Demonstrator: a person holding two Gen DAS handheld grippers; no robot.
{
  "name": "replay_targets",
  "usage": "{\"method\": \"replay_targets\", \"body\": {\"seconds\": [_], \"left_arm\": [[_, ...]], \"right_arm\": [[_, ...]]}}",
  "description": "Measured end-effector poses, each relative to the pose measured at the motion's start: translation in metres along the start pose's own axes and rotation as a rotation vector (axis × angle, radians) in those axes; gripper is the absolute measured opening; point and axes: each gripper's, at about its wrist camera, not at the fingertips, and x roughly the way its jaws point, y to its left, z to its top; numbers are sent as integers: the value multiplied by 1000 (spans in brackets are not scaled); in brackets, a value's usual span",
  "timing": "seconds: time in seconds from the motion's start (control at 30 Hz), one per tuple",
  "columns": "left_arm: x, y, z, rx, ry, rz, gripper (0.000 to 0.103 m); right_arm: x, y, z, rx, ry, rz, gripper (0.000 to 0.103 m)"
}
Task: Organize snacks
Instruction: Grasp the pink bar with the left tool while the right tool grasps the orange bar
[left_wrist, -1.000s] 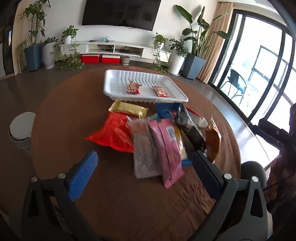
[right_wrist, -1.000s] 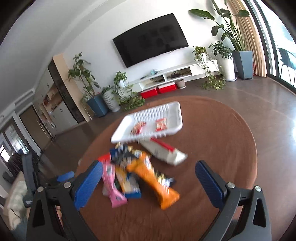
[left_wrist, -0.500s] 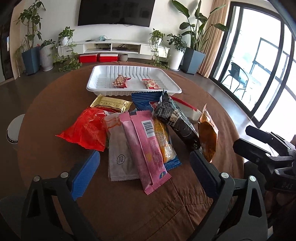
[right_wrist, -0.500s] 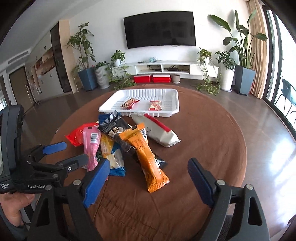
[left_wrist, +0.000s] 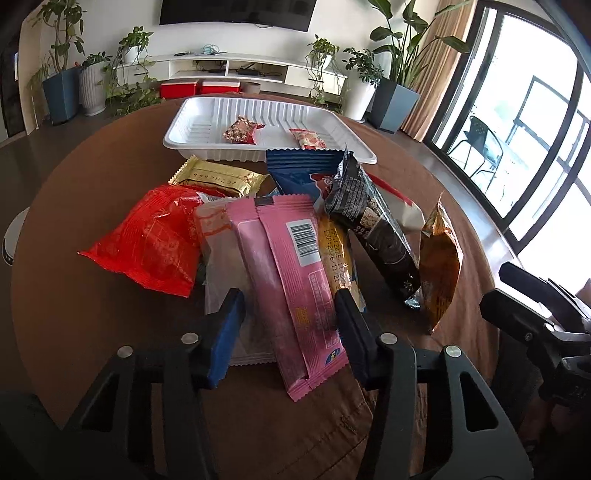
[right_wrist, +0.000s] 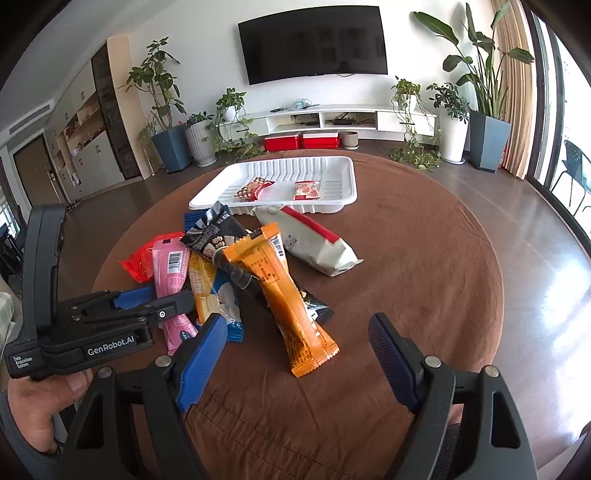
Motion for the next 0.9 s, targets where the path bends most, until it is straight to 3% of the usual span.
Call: {"method": "replay_targets", "body": {"seconds": [0.2, 0.4, 0.8, 0.9], "left_arm": [[1, 2, 1, 17, -1, -26, 32], [-1, 10, 1, 24, 5, -62, 25], [-20, 30, -15, -30, 31, -178, 23], [-24, 30, -17, -31, 28, -191, 23]], "right_arm": [[4, -1, -2, 8, 14, 2, 82], [7, -2, 0, -14, 21, 1, 82], [38, 8, 15, -111, 93, 35, 82], [45, 10, 16, -138, 126, 33, 71]]}}
